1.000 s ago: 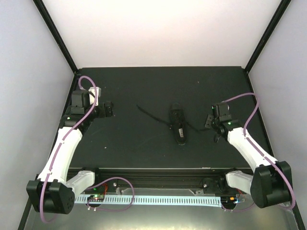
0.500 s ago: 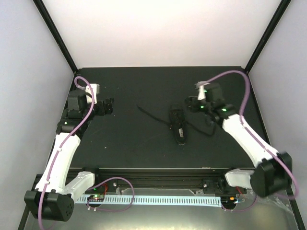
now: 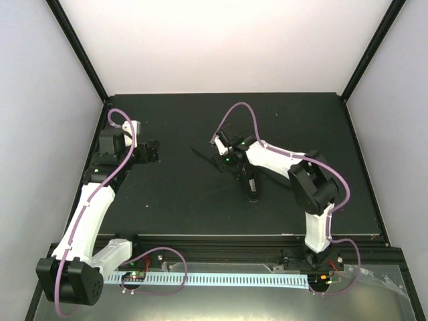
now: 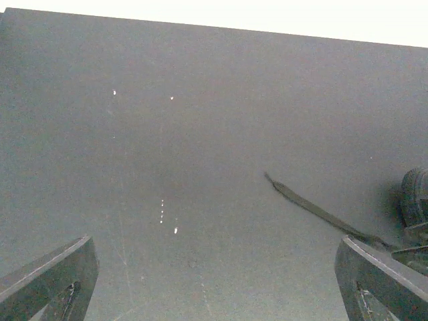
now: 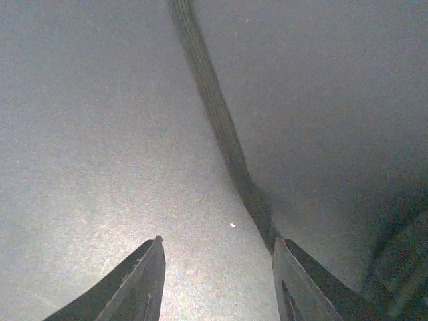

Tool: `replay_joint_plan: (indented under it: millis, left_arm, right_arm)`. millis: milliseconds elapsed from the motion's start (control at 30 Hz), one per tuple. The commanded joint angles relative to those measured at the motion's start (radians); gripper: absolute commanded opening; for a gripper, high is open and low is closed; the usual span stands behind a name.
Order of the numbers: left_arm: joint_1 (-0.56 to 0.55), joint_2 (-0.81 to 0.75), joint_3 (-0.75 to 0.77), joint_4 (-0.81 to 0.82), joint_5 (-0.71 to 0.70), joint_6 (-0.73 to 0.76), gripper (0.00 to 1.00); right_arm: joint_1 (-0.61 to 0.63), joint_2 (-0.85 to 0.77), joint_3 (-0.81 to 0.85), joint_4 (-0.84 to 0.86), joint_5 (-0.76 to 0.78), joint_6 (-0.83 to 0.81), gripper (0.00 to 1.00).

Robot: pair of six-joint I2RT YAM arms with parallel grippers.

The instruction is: Tie the shoes

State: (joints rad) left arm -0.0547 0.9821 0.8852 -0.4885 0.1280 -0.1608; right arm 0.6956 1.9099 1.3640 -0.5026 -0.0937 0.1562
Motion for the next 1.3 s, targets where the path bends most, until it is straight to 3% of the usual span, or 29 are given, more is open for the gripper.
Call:
replay_joint_plan:
  millis: [0,233,400,533,633,733,867,967,1067,1267]
  left_arm:
    - [0.0,-0.001,0.002,0.014,0.02,-0.012,0.99]
    - [0.0,0.012,0.006,0.006,0.037,-0.016,0.99]
    - [-0.008,0.016,0.003,0.002,0.062,-0.027,0.99]
    - [-0.084,0.015,-0.003,-0.002,0.041,-0.068,0.98]
    - [-0.175,-0.001,-0.084,0.059,0.05,-0.154,0.98]
    - [-0.268,-0.03,-0.177,0.131,0.043,-0.255,0.97]
    - [-0.38,-0.06,-0.252,0.181,0.007,-0.356,0.96]
    - [-0.46,-0.064,-0.278,0.19,-0.032,-0.409,0.96]
    - [-0.537,-0.059,-0.301,0.202,-0.071,-0.467,0.94]
    - [-0.717,-0.008,-0.349,0.338,-0.127,-0.6,0.84]
  right_arm:
    - [0.008,0.066,0.047,-0.042,0.023,-0.055,0.47]
    - [0.017,0.162,0.107,-0.06,0.032,-0.085,0.42]
    - [0.021,0.196,0.115,-0.049,0.103,-0.082,0.3]
    - [0.02,0.211,0.121,-0.029,0.165,-0.065,0.23]
    - [0.02,0.22,0.132,-0.012,0.181,-0.066,0.25]
    - [0.02,0.225,0.141,0.008,0.174,-0.083,0.4]
    - [0.02,0.285,0.205,-0.028,0.152,-0.114,0.41]
    - [0.019,0.323,0.236,-0.046,0.152,-0.116,0.27]
    - [0.018,0.303,0.217,-0.029,0.154,-0.09,0.03]
    - [-0.039,0.092,0.083,0.035,0.1,0.049,0.02]
